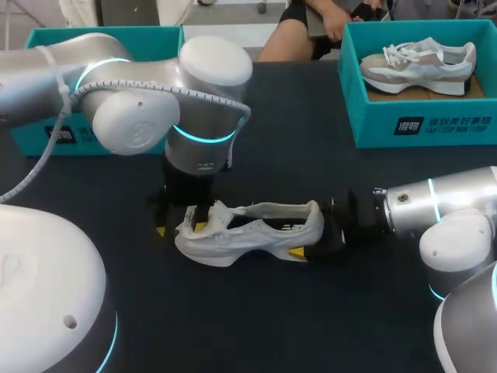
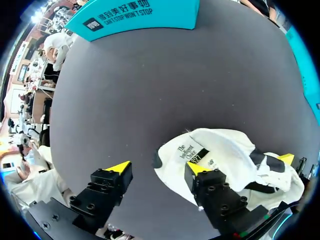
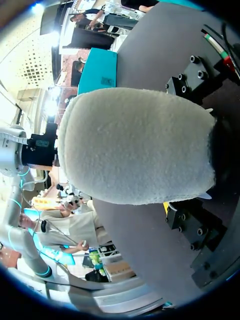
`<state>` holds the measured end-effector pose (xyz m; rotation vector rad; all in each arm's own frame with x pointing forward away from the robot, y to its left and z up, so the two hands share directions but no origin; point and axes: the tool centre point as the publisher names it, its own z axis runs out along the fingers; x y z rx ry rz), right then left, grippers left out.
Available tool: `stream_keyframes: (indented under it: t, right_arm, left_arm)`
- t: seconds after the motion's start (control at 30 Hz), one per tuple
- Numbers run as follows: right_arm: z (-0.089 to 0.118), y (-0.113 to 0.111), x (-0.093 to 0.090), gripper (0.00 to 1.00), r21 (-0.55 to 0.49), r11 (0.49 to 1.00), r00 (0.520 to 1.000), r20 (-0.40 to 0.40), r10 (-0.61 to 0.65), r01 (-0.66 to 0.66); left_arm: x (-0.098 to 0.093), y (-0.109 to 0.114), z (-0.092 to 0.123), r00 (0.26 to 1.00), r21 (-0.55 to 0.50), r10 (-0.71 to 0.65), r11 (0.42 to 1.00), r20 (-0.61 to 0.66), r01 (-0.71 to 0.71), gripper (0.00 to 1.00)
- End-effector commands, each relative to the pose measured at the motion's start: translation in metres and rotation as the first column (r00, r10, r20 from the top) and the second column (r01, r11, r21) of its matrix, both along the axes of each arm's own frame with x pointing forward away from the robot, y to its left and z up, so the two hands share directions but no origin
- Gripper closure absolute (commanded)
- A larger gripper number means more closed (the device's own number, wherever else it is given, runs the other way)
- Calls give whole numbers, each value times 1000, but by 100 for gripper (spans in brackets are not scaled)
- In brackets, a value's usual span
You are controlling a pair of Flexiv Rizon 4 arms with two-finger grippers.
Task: Take the shoe out of the shoebox, open the shoe tongue, remove and reinsert the insole, then place the shoe into the shoebox
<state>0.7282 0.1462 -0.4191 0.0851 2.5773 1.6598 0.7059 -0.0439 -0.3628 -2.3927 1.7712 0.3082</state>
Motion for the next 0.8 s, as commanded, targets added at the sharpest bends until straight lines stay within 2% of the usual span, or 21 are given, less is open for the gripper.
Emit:
stream_keyframes:
  t: [0.03,0.1,0.23,0.3,0.37,0.43,0.47,0.5,0.53,0.57,0.67,0.7,0.73,0.77,0.8]
  right_arm:
    - [-1,1,0,100,-5,1000,1000,0,-2,2]
    - [-1,1,0,100,-5,1000,1000,0,-2,2]
    - [-1,1,0,100,-5,1000,1000,0,-2,2]
    - [-1,1,0,100,-5,1000,1000,0,-2,2]
    - [-1,1,0,100,-5,1000,1000,0,-2,2]
    - [-1,1,0,100,-5,1000,1000,0,-2,2]
    - [-1,1,0,100,-5,1000,1000,0,-2,2]
    - [-1,1,0,100,-5,1000,1000,0,-2,2]
    - [-1,1,0,100,-5,1000,1000,0,-2,2]
    - [-1,1,0,100,-5,1000,1000,0,-2,2]
    - [-1,1,0,100,-5,1000,1000,0,-2,2]
    - [-1,1,0,100,-5,1000,1000,0,-2,2]
    - [-1,1,0,100,-5,1000,1000,0,-2,2]
    - [-1,1,0,100,-5,1000,1000,0,-2,2]
    - [-1,1,0,100,-5,1000,1000,0,-2,2]
  left_arm:
    - [-3,2,29,999,-54,-20,998,31,22,7]
    - [-2,-2,39,998,-73,-35,997,42,38,0]
    - [1,-12,61,986,-127,-139,980,90,150,0]
    - [2,-19,75,956,-197,-268,937,121,288,0]
    - [5,-27,88,896,-254,-418,860,148,443,0]
    - [7,-33,100,777,-301,-602,718,184,628,0]
    - [8,-36,106,729,-297,-654,668,202,682,0]
    - [9,-39,111,637,-318,-745,566,199,761,0]
    - [10,-41,116,564,-319,-801,491,200,810,0]
    - [13,-45,122,451,-307,-871,383,195,871,0]
    - [17,-49,140,220,-305,-955,154,197,940,0]
    - [18,-52,148,112,-303,-977,53,183,952,0]
    - [18,-53,152,36,-317,-985,-19,168,948,0]
    - [17,-54,157,-110,-322,-980,-160,166,933,0]
    - [18,-57,161,-154,-332,-975,-201,161,922,0]
